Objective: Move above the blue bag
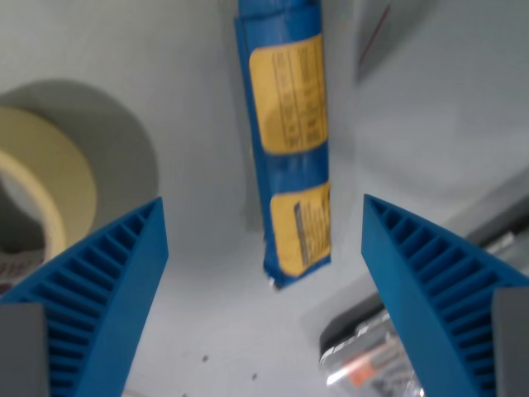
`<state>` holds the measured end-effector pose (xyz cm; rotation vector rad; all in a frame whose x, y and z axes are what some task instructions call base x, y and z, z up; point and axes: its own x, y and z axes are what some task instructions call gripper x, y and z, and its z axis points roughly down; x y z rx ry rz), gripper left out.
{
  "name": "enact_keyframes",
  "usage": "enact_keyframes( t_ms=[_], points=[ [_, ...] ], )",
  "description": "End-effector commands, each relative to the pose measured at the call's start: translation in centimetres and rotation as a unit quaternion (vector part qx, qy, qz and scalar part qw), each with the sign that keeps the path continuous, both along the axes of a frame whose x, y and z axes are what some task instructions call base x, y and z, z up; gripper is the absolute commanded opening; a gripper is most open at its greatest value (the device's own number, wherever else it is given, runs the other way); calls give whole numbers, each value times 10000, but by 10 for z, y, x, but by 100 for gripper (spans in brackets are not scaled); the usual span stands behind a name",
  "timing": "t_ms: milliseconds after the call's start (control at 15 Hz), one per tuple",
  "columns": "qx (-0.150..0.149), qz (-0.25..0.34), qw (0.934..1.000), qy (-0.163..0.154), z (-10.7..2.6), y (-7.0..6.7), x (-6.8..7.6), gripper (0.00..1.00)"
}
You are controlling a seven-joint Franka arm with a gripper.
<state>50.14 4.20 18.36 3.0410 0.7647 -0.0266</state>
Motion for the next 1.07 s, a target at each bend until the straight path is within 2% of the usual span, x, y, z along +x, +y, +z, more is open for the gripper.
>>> enact_keyframes(
  t_ms=[67, 533, 1067],
  points=[
    [-86, 517, 9986, 47, -7, -3, 12, 100],
    [-85, 492, 9988, 2, -20, -4, 21, 100],
    [-86, 385, 9992, 28, -24, -4, 24, 100]
  ],
)
